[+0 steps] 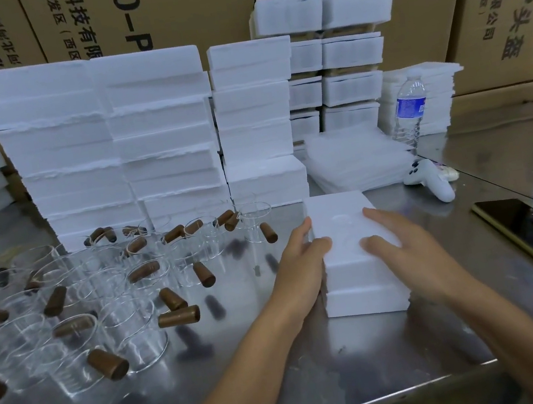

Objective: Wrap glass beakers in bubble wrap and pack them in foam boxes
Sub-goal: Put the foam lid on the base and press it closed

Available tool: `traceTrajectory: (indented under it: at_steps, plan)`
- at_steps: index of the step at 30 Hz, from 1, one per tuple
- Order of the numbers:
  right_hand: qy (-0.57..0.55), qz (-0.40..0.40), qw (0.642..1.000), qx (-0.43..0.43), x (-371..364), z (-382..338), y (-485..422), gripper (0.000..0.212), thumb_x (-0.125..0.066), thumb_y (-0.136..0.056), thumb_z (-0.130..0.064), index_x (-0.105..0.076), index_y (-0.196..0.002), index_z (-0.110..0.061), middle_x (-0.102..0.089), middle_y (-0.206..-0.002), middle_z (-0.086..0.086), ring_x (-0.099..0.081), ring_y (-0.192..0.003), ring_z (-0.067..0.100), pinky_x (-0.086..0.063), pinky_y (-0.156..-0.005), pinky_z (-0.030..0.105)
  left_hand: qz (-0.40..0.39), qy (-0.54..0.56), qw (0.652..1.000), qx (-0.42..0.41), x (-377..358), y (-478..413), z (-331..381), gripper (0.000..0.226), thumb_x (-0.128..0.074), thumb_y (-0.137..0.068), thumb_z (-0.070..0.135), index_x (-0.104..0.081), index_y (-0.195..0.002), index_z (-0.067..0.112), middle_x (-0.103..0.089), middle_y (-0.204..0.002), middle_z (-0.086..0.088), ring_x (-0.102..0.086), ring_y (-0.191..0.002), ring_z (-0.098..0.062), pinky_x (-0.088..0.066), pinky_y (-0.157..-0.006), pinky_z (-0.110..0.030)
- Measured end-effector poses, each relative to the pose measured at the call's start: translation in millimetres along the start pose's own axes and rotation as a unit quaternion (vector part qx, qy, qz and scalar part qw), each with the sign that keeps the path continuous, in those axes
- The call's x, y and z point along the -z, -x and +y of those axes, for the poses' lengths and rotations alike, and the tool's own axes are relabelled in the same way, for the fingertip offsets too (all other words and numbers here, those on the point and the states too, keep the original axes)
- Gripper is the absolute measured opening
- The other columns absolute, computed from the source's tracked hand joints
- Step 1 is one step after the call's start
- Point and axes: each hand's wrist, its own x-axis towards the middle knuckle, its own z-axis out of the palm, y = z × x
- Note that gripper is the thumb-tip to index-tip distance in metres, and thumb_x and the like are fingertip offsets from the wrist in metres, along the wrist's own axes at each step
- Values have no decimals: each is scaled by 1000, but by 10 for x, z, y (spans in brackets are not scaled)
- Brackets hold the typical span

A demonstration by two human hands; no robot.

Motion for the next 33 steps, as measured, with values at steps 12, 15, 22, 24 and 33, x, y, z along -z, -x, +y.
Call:
traceTrajectory:
  at_steps: [12, 15, 22, 24, 33]
  plan:
    - [-87, 78, 991, 59, -94, -66, 434, 82, -74, -76, -30, -18, -126, -64, -30, -138, -18, -28, -124, -18, -30, -100, 18, 3, 49, 999, 5, -73, 127, 60, 55, -46, -94, 25, -29, -141, 48, -53, -110, 25, -56, -99, 1, -48, -84, -23]
    - [76, 133, 983, 102, -239, -104, 600, 85, -77, -70, -37, -22, -130, -62, -8, -153, -8, -11, -143, 11, -26, -111, 37, 11, 26, 1000, -8, -77, 125, 82, 49, -42, -95, 26, -35, -137, 49, -49, -132, 17, -51, -117, -8, -42, -103, -32]
    - [244, 131, 961, 6, -536, -137, 500, 90, -60, -60, -74, -25, -136, -41, 1, -152, 2, -4, -141, 34, -26, -104, 59, -1, 19, 1000, -6, 13, 117, 32, 36, -27, -101, 37, -36, -133, 51, -61, -116, 6, -61, -104, -12, -53, -88, -28]
    - [244, 154, 957, 18, -547, -108, 370, 87, -68, -59, -68, -31, -131, -35, -9, -147, 6, -20, -132, 38, -38, -94, 53, 23, 37, 999, 4, 106, 98, 16, 38, -27, -101, 40, -28, -139, 45, -62, -105, 3, -65, -88, -13, -53, -64, -19]
    - [250, 157, 956, -8, -74, 371, -298, 74, -73, -63, -46, -38, -125, -30, -20, -135, -1, -32, -118, 33, -40, -78, 41, 70, 52, 996, -3, 557, 52, -111, 17, -33, -102, 32, -48, -111, 29, -70, -96, -6, -72, -78, -17, -55, -78, -31]
